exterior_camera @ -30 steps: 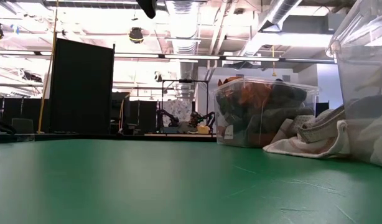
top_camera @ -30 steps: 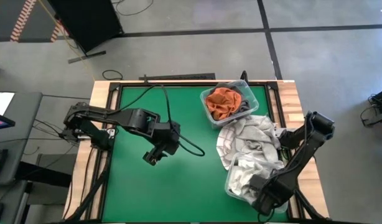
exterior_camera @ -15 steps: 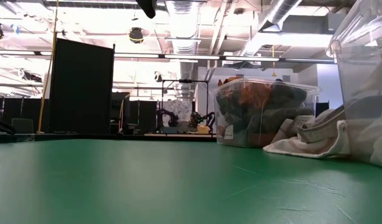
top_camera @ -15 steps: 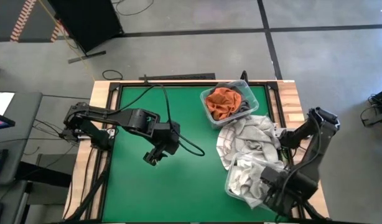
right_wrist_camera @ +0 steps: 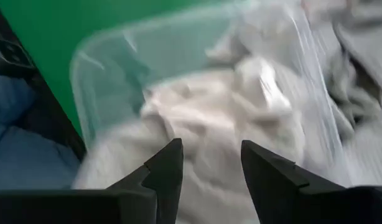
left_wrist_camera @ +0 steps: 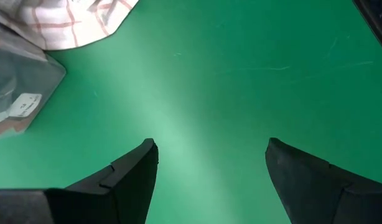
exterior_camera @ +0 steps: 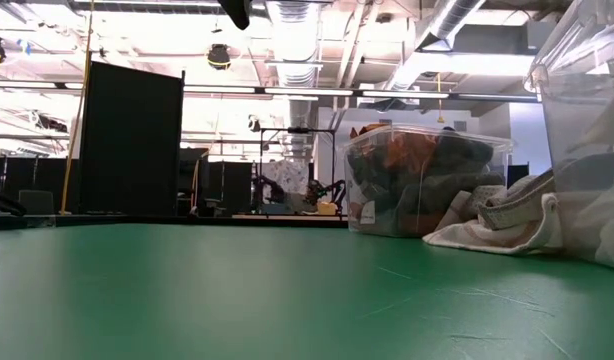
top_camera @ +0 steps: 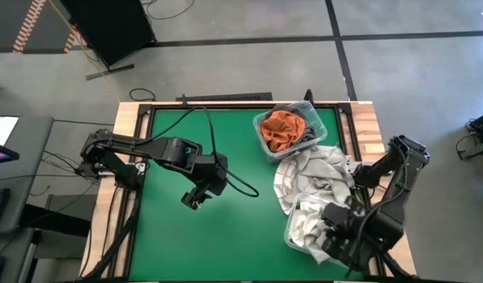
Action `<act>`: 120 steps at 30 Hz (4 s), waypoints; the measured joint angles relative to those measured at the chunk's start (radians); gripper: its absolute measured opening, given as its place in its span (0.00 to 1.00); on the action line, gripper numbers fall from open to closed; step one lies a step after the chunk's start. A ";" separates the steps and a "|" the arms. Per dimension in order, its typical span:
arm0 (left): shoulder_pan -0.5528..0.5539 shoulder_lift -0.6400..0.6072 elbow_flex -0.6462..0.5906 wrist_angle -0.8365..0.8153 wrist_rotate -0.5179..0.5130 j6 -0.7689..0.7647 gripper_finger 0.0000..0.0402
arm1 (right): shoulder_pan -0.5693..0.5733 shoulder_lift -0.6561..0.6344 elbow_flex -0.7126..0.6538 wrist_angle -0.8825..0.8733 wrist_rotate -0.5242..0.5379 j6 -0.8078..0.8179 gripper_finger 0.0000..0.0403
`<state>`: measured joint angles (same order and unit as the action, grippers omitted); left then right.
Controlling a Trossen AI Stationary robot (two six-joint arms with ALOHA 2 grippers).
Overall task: Sort towels by color in basket
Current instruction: Put the light gray towel into the bottom transparent bin, then adjust the bottom transparent bin
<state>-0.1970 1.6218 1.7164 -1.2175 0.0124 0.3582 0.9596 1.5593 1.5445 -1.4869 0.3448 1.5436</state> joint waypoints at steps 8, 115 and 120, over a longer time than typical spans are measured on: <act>0.000 0.000 -0.008 -0.005 0.001 -0.012 0.71 | -0.089 0.000 -0.103 0.156 0.046 -0.186 0.46; 0.000 0.000 -0.262 0.135 -0.028 -0.153 0.71 | -0.098 0.000 -0.253 0.122 -0.074 -1.437 0.28; 0.000 0.000 -0.262 0.140 -0.028 -0.128 0.71 | -0.098 0.000 -0.122 0.087 -0.070 -1.262 0.28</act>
<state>-0.1969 1.6218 1.4544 -1.0778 -0.0154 0.2301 0.8616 1.5593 1.4227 -1.4003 0.2748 0.2819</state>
